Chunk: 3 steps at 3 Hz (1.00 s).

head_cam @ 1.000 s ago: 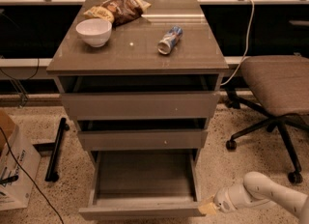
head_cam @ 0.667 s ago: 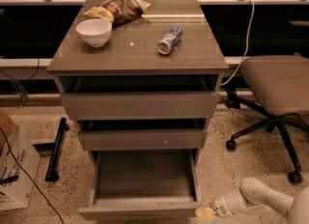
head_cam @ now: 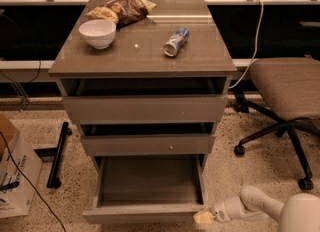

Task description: Close bottom drawer

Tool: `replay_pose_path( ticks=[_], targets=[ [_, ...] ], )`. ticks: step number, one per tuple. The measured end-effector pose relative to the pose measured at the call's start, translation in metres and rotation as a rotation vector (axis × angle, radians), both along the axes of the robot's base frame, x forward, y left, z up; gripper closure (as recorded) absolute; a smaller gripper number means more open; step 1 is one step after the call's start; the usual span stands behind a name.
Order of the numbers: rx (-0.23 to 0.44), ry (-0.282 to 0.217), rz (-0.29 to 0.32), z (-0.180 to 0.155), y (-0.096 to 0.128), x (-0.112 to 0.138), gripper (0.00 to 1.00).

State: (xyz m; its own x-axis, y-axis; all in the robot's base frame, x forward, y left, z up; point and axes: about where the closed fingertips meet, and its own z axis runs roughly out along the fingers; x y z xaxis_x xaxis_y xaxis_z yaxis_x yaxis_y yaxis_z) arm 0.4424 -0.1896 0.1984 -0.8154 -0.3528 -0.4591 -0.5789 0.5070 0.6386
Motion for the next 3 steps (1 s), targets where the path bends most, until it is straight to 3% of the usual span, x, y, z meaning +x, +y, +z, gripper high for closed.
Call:
replay_pose_path(
  ticks=[1,2,3],
  targets=[
    [-0.005,-0.005,0.001,-0.003,0.004,0.002,1.0],
    [0.027,-0.029,0.021,-0.013,0.026,0.015,1.0],
    [0.027,-0.029,0.021,-0.011,0.026,0.015,1.0]
  ],
)
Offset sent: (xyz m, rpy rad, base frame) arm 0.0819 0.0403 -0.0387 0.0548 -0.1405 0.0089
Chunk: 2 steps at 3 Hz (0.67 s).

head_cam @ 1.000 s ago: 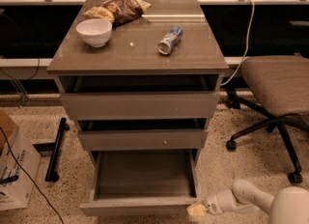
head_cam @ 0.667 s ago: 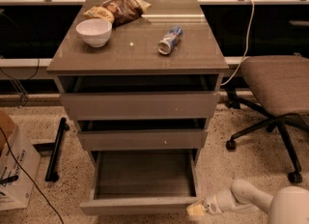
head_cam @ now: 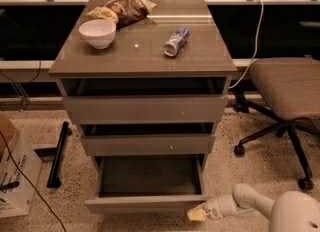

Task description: Close bottom drawer

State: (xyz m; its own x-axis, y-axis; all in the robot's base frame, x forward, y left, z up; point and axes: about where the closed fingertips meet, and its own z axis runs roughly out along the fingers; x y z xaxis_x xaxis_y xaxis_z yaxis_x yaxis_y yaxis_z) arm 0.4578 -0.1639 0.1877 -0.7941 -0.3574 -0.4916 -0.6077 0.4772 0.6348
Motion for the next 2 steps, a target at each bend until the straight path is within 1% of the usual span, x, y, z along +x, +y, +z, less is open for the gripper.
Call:
replay_pose_path(
  ticks=[1,2],
  targets=[
    [0.031,-0.063,0.025,-0.0086,0.0214,0.0399,1.0],
    [0.029,-0.07,0.025,-0.0085,0.0221,0.0415,1.0]
  ],
)
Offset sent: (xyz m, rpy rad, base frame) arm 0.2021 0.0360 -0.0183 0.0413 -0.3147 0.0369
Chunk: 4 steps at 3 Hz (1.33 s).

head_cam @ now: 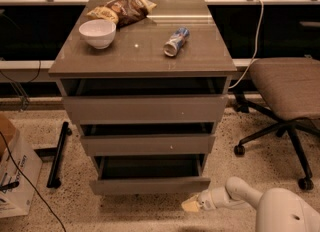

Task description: Close bottom drawer

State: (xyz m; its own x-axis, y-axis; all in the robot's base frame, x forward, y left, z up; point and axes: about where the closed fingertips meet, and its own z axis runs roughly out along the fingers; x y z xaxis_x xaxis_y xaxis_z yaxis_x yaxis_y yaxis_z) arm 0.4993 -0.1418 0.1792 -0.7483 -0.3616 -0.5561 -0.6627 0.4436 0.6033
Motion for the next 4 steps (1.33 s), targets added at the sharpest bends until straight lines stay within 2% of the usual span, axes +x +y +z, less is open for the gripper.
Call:
replay_pose_path(
  ticks=[1,2,3,4],
  targets=[
    [-0.022,-0.129,0.0,0.001,0.02,0.03,1.0],
    [-0.027,-0.225,-0.006,0.003,0.029,0.075,1.0],
    [-0.055,-0.279,-0.003,0.005,0.031,0.102,1.0],
    [-0.088,-0.347,-0.012,0.017,0.033,0.126,0.85]
  ],
)
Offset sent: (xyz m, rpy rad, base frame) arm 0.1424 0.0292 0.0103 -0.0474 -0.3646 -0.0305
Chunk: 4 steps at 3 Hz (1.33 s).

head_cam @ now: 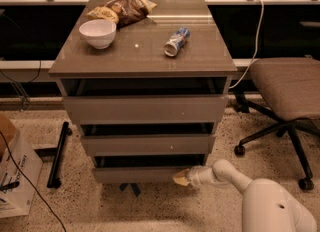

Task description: Close bottom drawer

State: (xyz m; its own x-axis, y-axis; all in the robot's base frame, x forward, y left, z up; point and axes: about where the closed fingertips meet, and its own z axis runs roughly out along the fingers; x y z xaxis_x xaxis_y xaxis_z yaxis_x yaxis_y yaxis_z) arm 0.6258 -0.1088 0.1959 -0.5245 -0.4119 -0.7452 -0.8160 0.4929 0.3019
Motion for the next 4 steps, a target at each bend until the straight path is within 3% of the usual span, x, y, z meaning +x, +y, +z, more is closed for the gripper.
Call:
replay_pose_path(
  ticks=[1,3,4],
  targets=[
    [0.001,0.003,-0.002,-0.0025,0.0017,-0.0013,0.54],
    [0.004,0.007,0.003,-0.0047,0.0063,-0.0034,0.08],
    [0.005,0.009,0.005,-0.0055,0.0081,-0.0041,0.0]
  ],
)
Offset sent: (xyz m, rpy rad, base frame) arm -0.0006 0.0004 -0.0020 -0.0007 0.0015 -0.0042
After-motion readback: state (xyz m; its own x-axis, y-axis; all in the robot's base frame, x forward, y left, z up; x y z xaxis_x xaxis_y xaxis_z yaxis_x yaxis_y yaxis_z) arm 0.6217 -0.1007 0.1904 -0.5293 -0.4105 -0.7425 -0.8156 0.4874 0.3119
